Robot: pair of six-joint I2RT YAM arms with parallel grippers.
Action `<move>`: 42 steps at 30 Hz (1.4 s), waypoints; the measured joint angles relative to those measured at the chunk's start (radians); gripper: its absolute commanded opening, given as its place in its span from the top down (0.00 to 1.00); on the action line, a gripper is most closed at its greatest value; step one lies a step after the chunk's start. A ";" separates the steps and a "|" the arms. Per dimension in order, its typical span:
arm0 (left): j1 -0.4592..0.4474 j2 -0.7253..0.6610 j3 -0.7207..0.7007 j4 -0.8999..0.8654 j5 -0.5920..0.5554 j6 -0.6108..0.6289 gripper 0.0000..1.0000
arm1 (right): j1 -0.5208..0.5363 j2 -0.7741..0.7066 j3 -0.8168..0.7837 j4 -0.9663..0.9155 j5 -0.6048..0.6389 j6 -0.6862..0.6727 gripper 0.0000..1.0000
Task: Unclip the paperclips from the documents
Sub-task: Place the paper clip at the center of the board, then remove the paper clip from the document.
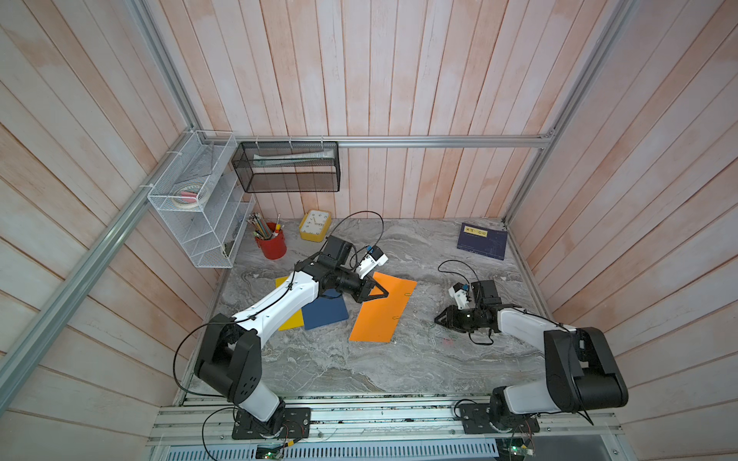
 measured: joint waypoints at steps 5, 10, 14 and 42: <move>0.009 0.000 0.000 0.019 0.025 -0.010 1.00 | 0.006 -0.121 0.002 0.049 -0.091 -0.030 0.54; 0.011 0.000 0.001 0.057 0.067 -0.032 1.00 | 0.052 -0.237 0.000 0.214 -0.232 -0.021 0.38; 0.011 0.000 0.012 0.097 0.111 -0.057 1.00 | 0.096 -0.257 -0.010 0.374 -0.322 0.002 0.32; 0.019 -0.009 0.051 0.217 0.204 -0.141 0.98 | 0.195 -0.068 -0.085 1.131 -0.632 0.344 1.00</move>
